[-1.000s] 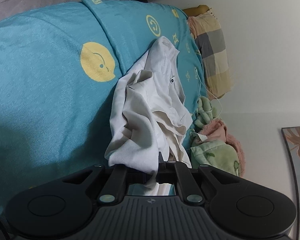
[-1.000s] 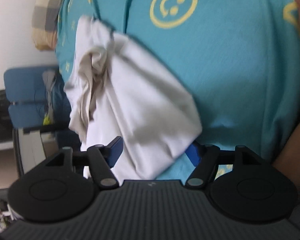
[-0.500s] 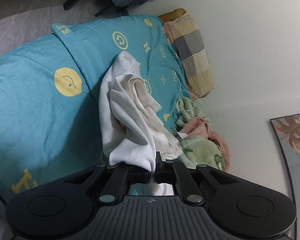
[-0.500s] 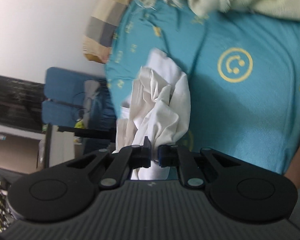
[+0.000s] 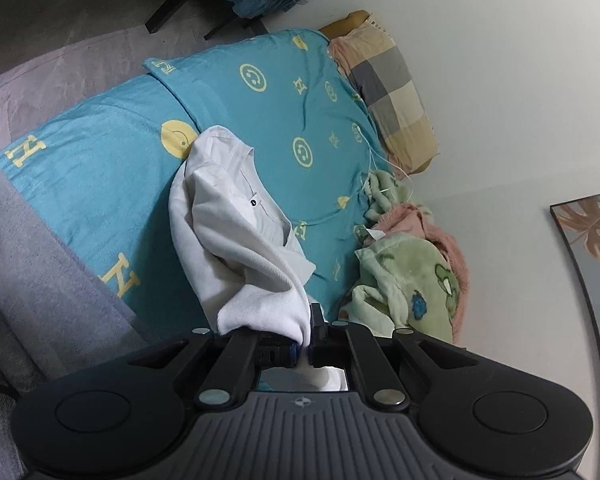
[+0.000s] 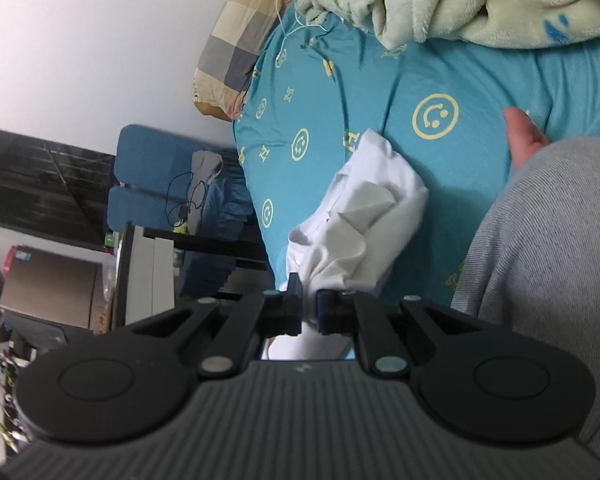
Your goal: Fold clothes
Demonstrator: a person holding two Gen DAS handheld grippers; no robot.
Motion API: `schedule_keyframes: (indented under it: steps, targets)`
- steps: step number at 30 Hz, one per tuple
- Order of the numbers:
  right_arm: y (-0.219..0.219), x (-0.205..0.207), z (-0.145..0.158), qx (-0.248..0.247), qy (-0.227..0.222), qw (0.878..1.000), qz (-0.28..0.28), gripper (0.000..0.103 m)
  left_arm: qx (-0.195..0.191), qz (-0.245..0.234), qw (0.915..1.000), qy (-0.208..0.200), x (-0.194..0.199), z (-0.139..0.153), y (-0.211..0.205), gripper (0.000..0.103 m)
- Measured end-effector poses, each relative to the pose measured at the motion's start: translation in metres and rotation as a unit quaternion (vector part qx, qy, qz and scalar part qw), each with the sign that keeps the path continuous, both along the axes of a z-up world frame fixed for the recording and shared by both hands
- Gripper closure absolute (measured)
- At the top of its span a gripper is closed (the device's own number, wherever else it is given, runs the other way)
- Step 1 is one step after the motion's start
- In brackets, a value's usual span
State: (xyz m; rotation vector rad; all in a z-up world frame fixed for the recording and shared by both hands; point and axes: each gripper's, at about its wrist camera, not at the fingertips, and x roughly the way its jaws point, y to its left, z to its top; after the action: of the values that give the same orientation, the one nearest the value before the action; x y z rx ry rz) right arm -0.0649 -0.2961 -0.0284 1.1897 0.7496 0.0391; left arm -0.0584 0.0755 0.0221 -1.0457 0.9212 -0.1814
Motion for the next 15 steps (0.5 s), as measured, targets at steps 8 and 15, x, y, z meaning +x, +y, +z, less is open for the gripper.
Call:
schedule_keyframes:
  steps: [8,15]
  targets:
    - [-0.002,0.085,-0.01,0.013,0.023,1.0,-0.01,0.093,0.005,0.019,0.9997,0.017,0.094,-0.017,-0.005,0.097]
    - [-0.003,0.179,-0.052,0.016,0.069,0.997,-0.014,0.092,0.028,0.011,0.9987,0.04,0.19,-0.075,-0.007,0.095]
